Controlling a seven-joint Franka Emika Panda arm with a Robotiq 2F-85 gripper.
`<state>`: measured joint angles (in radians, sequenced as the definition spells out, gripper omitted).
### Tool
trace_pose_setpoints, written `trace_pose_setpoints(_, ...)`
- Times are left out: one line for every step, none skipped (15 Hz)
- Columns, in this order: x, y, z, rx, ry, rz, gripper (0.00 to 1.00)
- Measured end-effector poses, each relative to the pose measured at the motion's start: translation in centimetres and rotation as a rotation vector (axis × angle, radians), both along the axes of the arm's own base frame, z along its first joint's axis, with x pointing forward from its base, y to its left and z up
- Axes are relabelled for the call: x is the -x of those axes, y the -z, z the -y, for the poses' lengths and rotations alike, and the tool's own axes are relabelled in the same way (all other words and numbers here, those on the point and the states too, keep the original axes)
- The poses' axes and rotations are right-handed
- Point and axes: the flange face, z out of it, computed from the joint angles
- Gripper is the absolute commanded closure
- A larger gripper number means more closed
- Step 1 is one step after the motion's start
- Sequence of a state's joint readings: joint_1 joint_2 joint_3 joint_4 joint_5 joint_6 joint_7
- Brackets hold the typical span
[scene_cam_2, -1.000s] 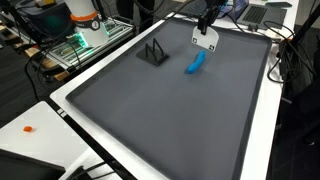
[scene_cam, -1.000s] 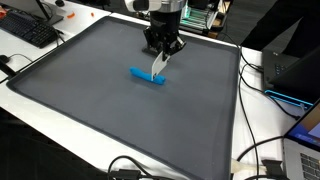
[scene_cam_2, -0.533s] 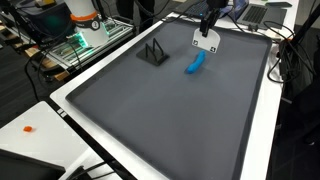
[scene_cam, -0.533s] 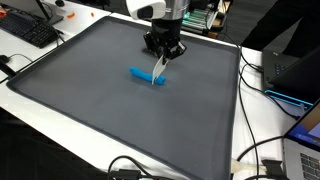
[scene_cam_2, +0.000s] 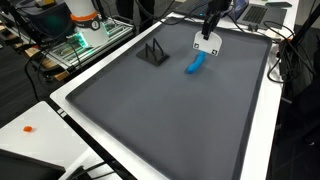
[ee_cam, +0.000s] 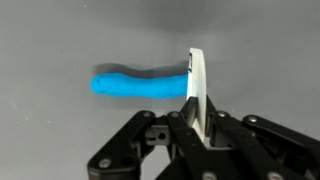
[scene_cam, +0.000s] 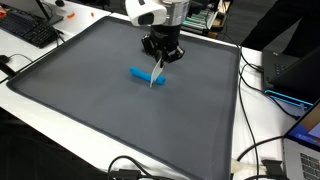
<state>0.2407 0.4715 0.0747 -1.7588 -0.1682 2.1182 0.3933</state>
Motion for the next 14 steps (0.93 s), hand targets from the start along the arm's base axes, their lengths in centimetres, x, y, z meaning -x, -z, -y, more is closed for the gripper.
trace_pose_setpoints(-0.1, 0.1, 0.0, 0.000, -0.005, -0.002, 0.98)
trace_pose_setpoints(-0.1, 0.3, -0.1, 0.001, -0.009, -0.004, 0.98)
trace_pose_setpoints(-0.1, 0.5, -0.1, 0.002, -0.011, -0.006, 0.98)
trace_pose_setpoints(-0.1, 0.6, -0.1, 0.003, -0.015, -0.008, 0.98)
trace_pose_setpoints(-0.1, 0.8, -0.1, 0.004, -0.020, -0.010, 0.98)
trace_pose_setpoints(-0.2, 0.9, -0.1, 0.005, -0.025, -0.012, 0.98)
trace_pose_setpoints(-0.2, 1.1, -0.1, 0.007, -0.028, -0.013, 0.98)
trace_pose_setpoints(-0.2, 1.2, 0.0, 0.008, -0.031, -0.014, 0.98)
trace_pose_setpoints(-0.3, 1.3, 0.0, 0.009, -0.033, -0.012, 0.98)
trace_pose_setpoints(-0.3, 1.4, 0.0, 0.010, -0.035, -0.009, 0.98)
trace_pose_setpoints(-0.4, 1.5, 0.0, 0.011, -0.038, -0.006, 0.98)
trace_pose_setpoints(-0.4, 1.6, -0.1, 0.012, -0.040, -0.004, 0.98)
trace_pose_setpoints(-0.4, 1.7, -0.1, 0.012, -0.041, -0.002, 0.98)
trace_pose_setpoints(-0.4, 1.7, -0.1, 0.012, -0.043, 0.000, 0.98)
